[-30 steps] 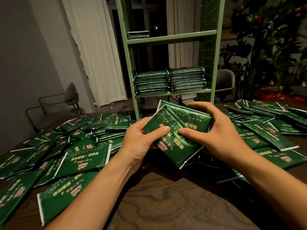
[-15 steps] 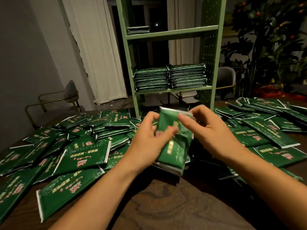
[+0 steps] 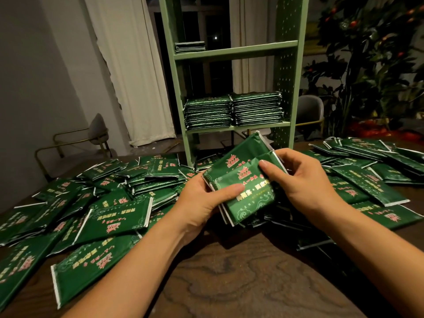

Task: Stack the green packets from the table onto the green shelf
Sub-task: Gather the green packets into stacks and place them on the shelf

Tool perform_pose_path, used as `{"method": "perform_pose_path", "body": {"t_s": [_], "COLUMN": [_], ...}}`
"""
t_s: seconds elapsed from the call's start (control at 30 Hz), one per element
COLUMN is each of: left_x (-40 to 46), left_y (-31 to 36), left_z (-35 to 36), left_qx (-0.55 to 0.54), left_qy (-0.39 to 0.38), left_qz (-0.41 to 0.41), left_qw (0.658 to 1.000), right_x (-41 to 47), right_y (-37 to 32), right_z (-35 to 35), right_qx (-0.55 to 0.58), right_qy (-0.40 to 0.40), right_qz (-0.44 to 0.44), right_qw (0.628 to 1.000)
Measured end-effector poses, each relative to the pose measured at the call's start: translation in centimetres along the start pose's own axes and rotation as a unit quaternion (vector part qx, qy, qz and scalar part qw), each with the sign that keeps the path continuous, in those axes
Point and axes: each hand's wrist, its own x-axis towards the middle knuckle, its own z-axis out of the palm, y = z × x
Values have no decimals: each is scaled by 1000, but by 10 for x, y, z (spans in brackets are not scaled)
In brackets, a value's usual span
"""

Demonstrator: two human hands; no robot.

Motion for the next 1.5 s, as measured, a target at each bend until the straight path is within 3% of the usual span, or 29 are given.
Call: {"method": "perform_pose_path", "body": {"t_s": [0.1, 0.17, 0.23, 0.37, 0.57, 0.7, 0.83, 1.07, 1.23, 1.37, 1.5], "left_x": [-1, 4, 10, 15, 19, 18, 18, 18, 19, 16, 10], "left_y": [0, 2, 4, 2, -4, -5, -7, -8, -15, -15, -12], "left_z": [7, 5, -5, -21, -22, -24, -25, -24, -26, -25, -17], "left_qx": [-26, -47, -31, -6, 39, 59, 78, 109, 166, 236, 253], "left_qy": [-1, 66, 160, 272, 292, 297, 289, 282, 284, 298, 312], "left_qz": [-10, 11, 45, 63, 58, 64, 70, 73, 57, 55, 31], "left_qw": [1000, 997, 986, 960, 954, 951, 951, 950, 943, 923, 915], "right_x": [0, 1, 1, -9, -19, -25, -32, -27, -25, -19, -14], "right_y": [0, 3, 7, 6, 5, 12, 10, -2, -4, -2, -4], "right_z": [5, 3, -1, 4, 26, 35, 40, 29, 25, 24, 23], "right_qx": [-2, -59, -187, -464, -665, -688, -680, -698, -674, -676, -552], "right_qy": [14, 44, 53, -65, -215, -240, -240, -208, -164, -137, -128], "right_qz": [-2, -27, -75, -126, -104, -124, -137, -50, -15, 24, 22], "right_qw": [1000, 997, 978, 874, 708, 673, 679, 683, 720, 724, 823]}}
